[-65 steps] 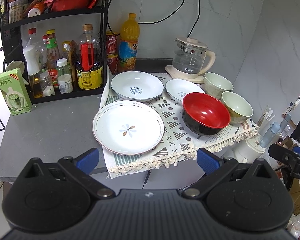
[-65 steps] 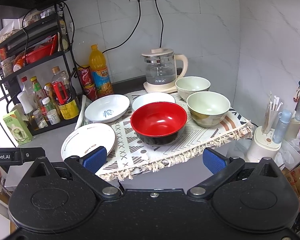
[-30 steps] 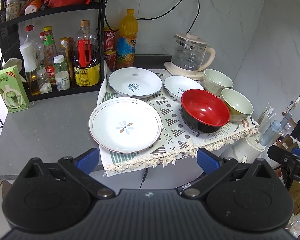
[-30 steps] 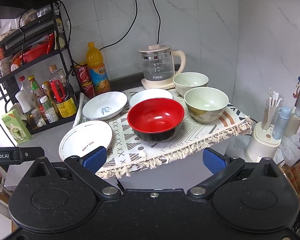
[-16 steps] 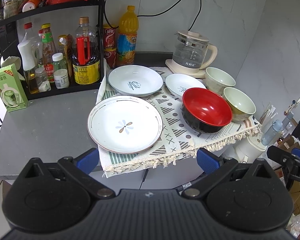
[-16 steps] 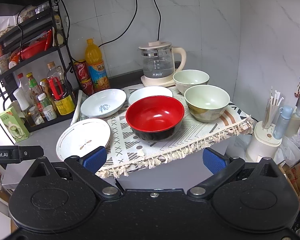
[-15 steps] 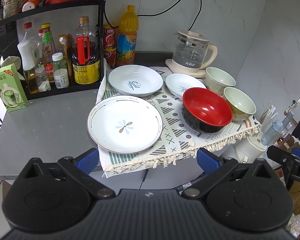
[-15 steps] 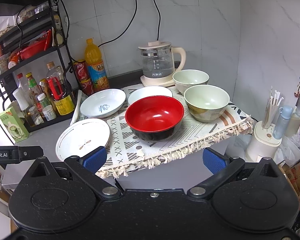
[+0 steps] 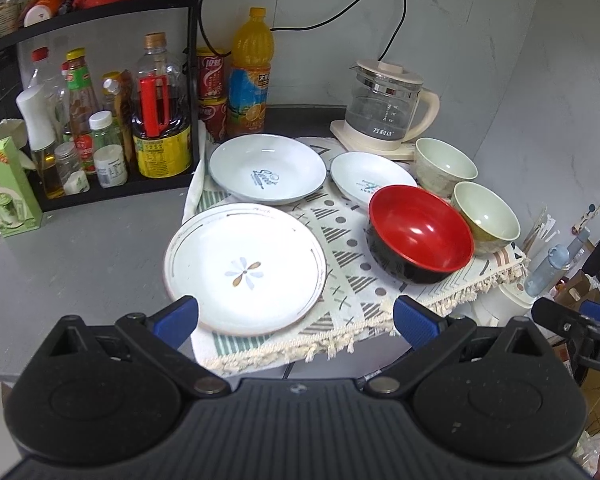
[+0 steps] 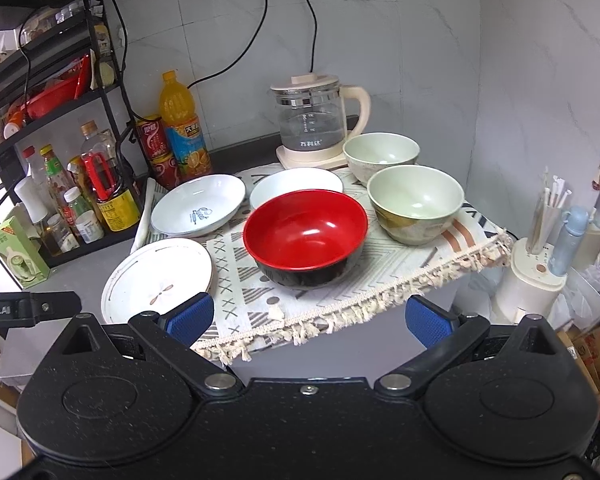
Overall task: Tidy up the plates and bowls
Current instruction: 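Move both tools forward toward the red bowl and pale green bowls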
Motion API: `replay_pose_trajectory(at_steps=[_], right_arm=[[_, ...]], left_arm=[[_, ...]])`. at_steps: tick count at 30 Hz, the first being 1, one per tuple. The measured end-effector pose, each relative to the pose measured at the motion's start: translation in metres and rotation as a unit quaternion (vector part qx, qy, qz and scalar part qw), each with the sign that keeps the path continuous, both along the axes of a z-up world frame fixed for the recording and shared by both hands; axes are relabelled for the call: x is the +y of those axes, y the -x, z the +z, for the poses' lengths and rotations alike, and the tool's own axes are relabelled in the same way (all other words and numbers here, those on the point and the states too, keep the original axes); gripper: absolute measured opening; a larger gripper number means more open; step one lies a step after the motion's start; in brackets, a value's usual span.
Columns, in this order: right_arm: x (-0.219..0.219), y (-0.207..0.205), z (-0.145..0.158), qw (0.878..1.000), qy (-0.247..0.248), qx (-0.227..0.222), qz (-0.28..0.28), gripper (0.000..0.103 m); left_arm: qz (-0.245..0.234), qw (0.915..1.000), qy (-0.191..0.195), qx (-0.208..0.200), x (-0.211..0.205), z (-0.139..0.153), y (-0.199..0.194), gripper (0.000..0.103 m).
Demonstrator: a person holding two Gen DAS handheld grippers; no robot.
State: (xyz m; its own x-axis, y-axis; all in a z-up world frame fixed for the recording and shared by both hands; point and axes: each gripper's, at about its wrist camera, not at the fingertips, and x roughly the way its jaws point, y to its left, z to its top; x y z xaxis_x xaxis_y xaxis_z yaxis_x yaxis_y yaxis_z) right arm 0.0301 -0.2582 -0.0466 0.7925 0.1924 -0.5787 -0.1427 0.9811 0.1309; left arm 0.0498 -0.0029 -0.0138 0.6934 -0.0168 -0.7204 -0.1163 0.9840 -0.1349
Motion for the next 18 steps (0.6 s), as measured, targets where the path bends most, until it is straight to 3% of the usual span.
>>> replay_pose_trajectory(at_steps=[18], right_arm=[[0.003,-0.080,-0.006,0.999,-0.014,0.024,-0.037,0.103]], left_arm=[[-0.021,0.9994,0.005,0.026,0.010,-0.011,-0.105,0.102]])
